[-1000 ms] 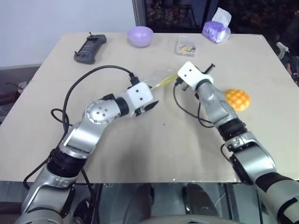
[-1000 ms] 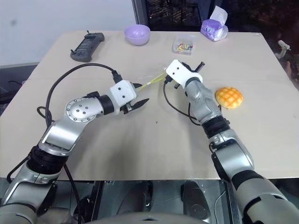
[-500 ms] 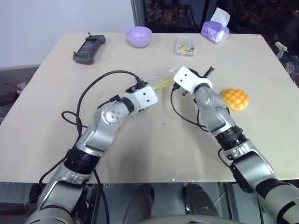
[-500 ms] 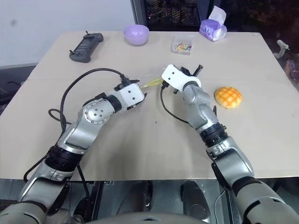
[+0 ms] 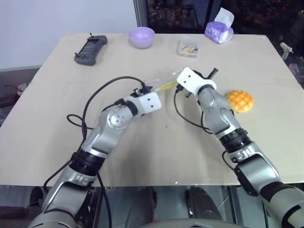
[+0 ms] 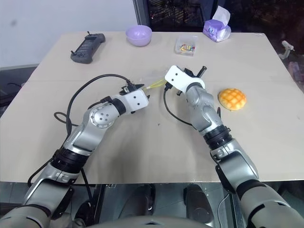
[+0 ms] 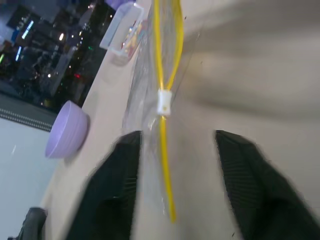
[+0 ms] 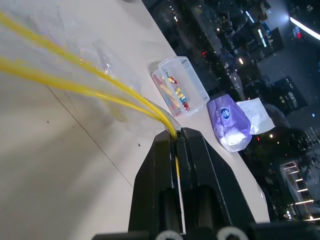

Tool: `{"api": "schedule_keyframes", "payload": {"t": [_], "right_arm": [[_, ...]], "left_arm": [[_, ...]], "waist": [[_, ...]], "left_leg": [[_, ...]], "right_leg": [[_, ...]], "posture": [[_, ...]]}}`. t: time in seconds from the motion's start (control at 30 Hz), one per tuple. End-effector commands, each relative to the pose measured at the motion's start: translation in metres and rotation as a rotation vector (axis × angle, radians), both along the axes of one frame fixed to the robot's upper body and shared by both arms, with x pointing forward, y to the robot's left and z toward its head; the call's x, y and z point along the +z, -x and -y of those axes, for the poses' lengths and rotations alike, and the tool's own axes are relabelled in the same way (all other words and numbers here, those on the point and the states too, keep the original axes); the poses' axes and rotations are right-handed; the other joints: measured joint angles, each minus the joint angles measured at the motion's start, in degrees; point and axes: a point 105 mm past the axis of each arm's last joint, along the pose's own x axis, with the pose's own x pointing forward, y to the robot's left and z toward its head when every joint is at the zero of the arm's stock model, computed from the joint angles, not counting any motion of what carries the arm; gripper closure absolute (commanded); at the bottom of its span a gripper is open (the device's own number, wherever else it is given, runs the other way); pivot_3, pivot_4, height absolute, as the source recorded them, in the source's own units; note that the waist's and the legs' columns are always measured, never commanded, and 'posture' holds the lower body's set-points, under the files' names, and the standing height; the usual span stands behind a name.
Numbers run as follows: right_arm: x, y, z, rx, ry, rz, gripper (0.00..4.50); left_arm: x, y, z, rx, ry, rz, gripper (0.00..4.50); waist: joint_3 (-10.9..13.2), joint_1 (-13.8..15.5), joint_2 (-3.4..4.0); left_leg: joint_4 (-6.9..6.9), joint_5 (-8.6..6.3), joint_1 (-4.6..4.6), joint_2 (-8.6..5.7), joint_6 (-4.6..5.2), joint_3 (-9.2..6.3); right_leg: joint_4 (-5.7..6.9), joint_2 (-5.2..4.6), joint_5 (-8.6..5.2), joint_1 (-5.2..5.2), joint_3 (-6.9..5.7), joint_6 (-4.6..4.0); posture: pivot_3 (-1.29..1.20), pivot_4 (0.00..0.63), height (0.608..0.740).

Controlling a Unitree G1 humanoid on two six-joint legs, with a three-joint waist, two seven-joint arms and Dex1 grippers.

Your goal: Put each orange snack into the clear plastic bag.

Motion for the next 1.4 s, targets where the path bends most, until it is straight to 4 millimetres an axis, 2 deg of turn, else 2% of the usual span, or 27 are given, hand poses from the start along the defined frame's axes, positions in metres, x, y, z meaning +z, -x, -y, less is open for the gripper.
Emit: {"api": "schedule_keyframes", "payload": {"t": [0.03, 0.07, 0.17, 0.23, 0.33, 0.4, 0.5, 0.57, 0.7, 0.97, 1.1, 1.3, 1.37, 1.4], "right_arm": [[0.017, 0.004, -0.002, 0.013, -0.015, 0.064, 4.50], [0.018, 0.004, -0.003, 0.020, -0.023, 0.071, 4.50], [0.019, 0.006, -0.008, 0.092, -0.116, 0.074, 4.50], [0.013, 0.005, -0.007, 0.139, -0.219, -0.007, 4.50], [-0.001, 0.016, -0.014, 0.269, -0.246, -0.152, 3.64], [-0.009, 0.027, -0.014, 0.345, -0.186, -0.202, 2.68], [-0.022, 0.037, 0.000, 0.365, -0.102, -0.300, 1.44], [-0.028, 0.046, 0.003, 0.408, -0.107, -0.379, 1.44], [-0.013, 0.066, 0.006, 0.493, -0.232, -0.476, 1.44], [0.007, 0.057, 0.052, 0.386, -0.279, -0.442, 1.44], [0.007, 0.061, 0.058, 0.387, -0.273, -0.440, 1.44], [0.006, 0.040, 0.111, 0.161, -0.251, -0.384, 1.44], [-0.003, 0.031, 0.138, 0.029, -0.251, -0.376, 1.44], [-0.007, 0.026, 0.151, -0.032, -0.304, -0.378, 1.44]], "left_arm": [[0.012, 0.001, -0.004, 0.002, 0.010, 0.052, 4.32], [0.012, 0.001, -0.004, 0.004, 0.006, 0.055, 4.48], [0.012, 0.000, -0.005, 0.009, 0.000, 0.063, 4.48], [0.011, 0.000, -0.005, 0.008, 0.000, 0.063, 4.48], [0.010, 0.000, -0.004, 0.007, 0.006, 0.063, 4.50], [0.010, 0.000, -0.003, 0.005, 0.018, 0.062, 4.50], [0.010, 0.000, -0.003, 0.007, 0.035, 0.058, 4.50], [0.010, 0.000, -0.003, 0.008, 0.038, 0.056, 4.50], [0.009, 0.001, -0.003, 0.002, 0.047, 0.049, 4.50], [0.006, 0.002, -0.001, -0.016, 0.045, 0.044, 4.50], [0.004, 0.002, 0.002, -0.028, 0.046, 0.036, 4.50], [0.002, 0.001, 0.004, -0.039, 0.045, 0.028, 4.50], [0.002, 0.001, 0.004, -0.042, 0.045, 0.029, 4.50], [0.003, 0.001, 0.005, -0.043, 0.046, 0.030, 4.50]], "waist": [[0.00, 0.00, 0.00], [0.00, 0.00, 0.00], [0.00, 0.01, 0.00], [0.00, 0.01, 0.00], [0.00, 0.06, -0.01], [0.00, 0.25, -0.01], [0.00, 0.37, 0.00], [0.00, 0.39, 0.00], [0.00, -0.06, 0.00], [0.00, 1.34, 0.00], [0.00, 1.42, 0.00], [0.00, 1.57, -0.01], [0.00, 1.55, -0.01], [0.00, 1.55, -0.01]], "left_leg": [[0.00, 0.00, 0.00, 0.00, 0.00, 0.00], [0.00, 0.00, 0.00, 0.00, 0.00, 0.00], [0.00, 0.00, 0.00, 0.00, 0.00, 0.00], [0.00, 0.00, 0.00, 0.00, 0.00, 0.00], [0.00, -0.01, 0.00, 0.00, 0.02, 0.00], [0.00, -0.02, -0.02, -0.01, 0.03, -0.02], [0.02, -0.02, -0.03, -0.03, 0.04, -0.03], [0.06, -0.03, -0.03, -0.03, 0.05, -0.05], [0.06, -0.03, -0.01, 0.01, 0.06, -0.07], [0.12, -0.04, -0.01, -0.03, 0.07, -0.11], [0.12, -0.04, -0.01, -0.03, 0.07, -0.10], [0.12, -0.04, -0.01, -0.04, 0.07, -0.09], [0.12, -0.04, -0.01, -0.04, 0.07, -0.09], [0.12, -0.04, -0.01, -0.04, 0.07, -0.09]], "right_leg": [[0.00, 0.00, 0.00, 0.00, 0.00, 0.00], [0.00, 0.00, 0.00, 0.00, 0.00, 0.00], [0.00, 0.00, 0.00, 0.00, 0.00, 0.00], [0.00, 0.00, 0.00, 0.00, 0.00, 0.00], [0.00, -0.01, 0.00, 0.02, -0.01, 0.00], [-0.03, -0.01, 0.00, 0.03, -0.04, 0.00], [-0.02, -0.03, 0.00, 0.03, -0.05, 0.00], [-0.01, -0.03, 0.00, 0.04, -0.06, 0.00], [0.01, 0.01, 0.00, 0.05, -0.07, 0.00], [-0.03, -0.04, 0.00, 0.13, -0.14, 0.00], [-0.03, -0.04, 0.00, 0.13, -0.13, 0.00], [-0.05, -0.05, 0.00, 0.16, -0.14, 0.00], [-0.05, -0.05, 0.00, 0.16, -0.14, 0.00], [-0.05, -0.05, 0.00, 0.17, -0.14, 0.00]], "posture": [[0.00, 0.150, 0.740], [0.00, 0.150, 0.740], [0.00, 0.150, 0.740], [0.00, 0.150, 0.740], [0.00, 0.150, 0.740], [0.00, 0.150, 0.740], [0.00, 0.150, 0.740], [0.00, 0.150, 0.740], [0.00, 0.150, 0.740], [0.00, 0.150, 0.740], [0.00, 0.150, 0.740], [0.00, 0.150, 0.740], [0.00, 0.150, 0.740], [0.00, 0.150, 0.740]]}}
